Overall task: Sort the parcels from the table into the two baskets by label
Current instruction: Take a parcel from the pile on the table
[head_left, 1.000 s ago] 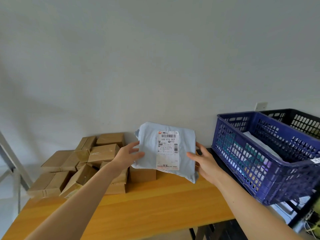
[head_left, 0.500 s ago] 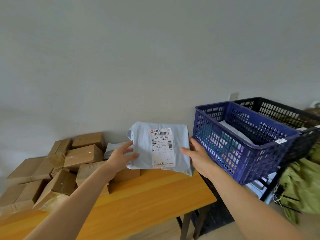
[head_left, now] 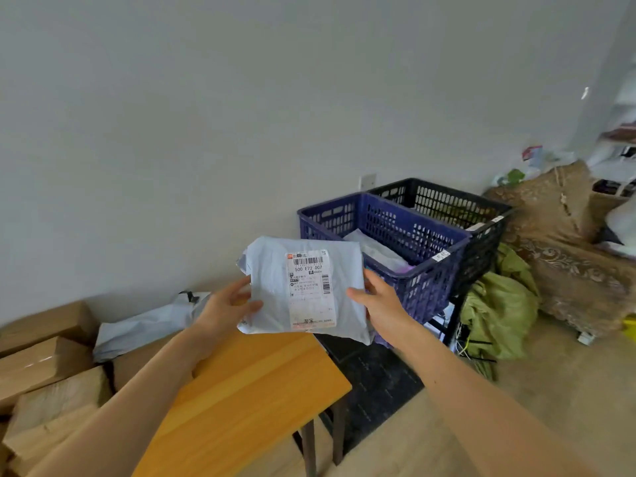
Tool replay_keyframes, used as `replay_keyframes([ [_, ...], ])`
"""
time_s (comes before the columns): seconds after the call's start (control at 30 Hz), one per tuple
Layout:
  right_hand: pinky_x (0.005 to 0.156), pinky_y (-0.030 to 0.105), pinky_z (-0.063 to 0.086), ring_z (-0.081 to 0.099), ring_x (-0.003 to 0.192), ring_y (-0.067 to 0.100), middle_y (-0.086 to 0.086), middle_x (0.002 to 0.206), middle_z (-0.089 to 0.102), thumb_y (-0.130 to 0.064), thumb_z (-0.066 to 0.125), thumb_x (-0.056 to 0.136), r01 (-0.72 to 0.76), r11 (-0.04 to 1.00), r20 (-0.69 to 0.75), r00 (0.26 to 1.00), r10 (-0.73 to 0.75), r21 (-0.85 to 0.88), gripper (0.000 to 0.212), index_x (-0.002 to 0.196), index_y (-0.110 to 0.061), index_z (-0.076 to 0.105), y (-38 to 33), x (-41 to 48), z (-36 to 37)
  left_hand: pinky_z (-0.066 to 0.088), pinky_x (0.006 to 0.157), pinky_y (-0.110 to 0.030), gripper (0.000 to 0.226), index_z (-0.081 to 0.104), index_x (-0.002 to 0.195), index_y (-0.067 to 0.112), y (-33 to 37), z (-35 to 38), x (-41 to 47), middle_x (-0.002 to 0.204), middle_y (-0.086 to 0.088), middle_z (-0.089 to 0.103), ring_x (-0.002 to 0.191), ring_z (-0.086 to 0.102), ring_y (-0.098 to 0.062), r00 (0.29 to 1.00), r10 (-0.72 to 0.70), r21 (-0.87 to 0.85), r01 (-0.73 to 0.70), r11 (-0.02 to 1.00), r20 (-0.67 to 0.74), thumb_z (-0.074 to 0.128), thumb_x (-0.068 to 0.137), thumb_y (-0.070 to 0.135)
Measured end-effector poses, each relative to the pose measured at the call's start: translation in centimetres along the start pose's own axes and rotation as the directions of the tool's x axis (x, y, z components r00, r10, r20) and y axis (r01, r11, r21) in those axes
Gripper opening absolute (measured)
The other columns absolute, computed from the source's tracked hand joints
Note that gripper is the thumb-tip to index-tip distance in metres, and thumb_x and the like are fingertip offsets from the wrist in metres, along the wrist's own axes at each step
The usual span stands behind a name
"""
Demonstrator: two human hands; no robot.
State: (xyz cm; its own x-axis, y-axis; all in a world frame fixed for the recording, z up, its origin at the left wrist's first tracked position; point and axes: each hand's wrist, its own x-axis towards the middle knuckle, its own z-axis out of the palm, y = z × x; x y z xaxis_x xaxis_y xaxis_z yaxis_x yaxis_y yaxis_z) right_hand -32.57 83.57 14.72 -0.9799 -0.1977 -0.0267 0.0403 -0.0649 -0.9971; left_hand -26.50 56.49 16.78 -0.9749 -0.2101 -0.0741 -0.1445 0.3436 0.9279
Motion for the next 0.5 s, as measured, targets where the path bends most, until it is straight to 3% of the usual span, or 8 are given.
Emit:
replay_keyframes([
  [0.1,0.096,0.042,0.051,0.061,0.111,0.020,0.000,0.120,0.065,-0.005,0.062,0.091,-0.009,1.000,-0.086,0.996,0.008,-0.005,0.040,0.124,-0.027,0.055,-0.3,-0.1,-5.5,0.046,0.102,-0.050,0.055,0.047,0.140,0.029,2.5,5.0,1.3,0.119,0.005,0.063,0.115,0.059,-0.024,0.997,0.021,0.023,-0.022,0.999,0.071,0.066,0.091,0.014],
  [0.23,0.099,0.051,0.048,0.060,0.114,0.027,0.004,0.123,0.063,0.000,0.061,0.090,-0.010,1.000,-0.178,0.984,0.010,-0.002,0.042,0.124,-0.023,0.054,-0.9,-0.5,-13.7,0.042,0.106,-0.052,0.052,0.044,0.139,0.030,6.2,12.7,2.7,0.124,0.000,0.056,0.120,0.052,-0.026,0.984,0.027,0.028,-0.032,0.999,0.178,0.063,0.093,0.015],
  [0.37,0.098,0.048,0.049,0.059,0.113,0.026,0.005,0.124,0.061,0.000,0.058,0.092,-0.027,0.999,-0.230,0.973,0.020,-0.026,0.042,0.130,-0.016,0.051,-1.7,-1.1,-22.0,0.042,0.106,-0.051,0.045,0.048,0.134,0.031,9.4,20.7,3.6,0.124,-0.001,0.058,0.117,0.054,-0.026,0.969,0.023,0.039,-0.033,0.999,0.246,0.062,0.094,0.017],
  [0.5,0.097,0.043,0.051,0.060,0.109,0.022,0.003,0.121,0.062,-0.001,0.059,0.091,-0.034,0.997,-0.265,0.964,0.013,-0.073,0.037,0.122,-0.021,0.051,-2.4,-1.5,-29.8,0.046,0.101,-0.045,0.047,0.049,0.134,0.030,12.1,28.4,4.6,0.118,-0.002,0.061,0.110,0.058,-0.024,0.962,-0.006,0.008,0.004,1.000,0.274,0.064,0.092,0.015],
])
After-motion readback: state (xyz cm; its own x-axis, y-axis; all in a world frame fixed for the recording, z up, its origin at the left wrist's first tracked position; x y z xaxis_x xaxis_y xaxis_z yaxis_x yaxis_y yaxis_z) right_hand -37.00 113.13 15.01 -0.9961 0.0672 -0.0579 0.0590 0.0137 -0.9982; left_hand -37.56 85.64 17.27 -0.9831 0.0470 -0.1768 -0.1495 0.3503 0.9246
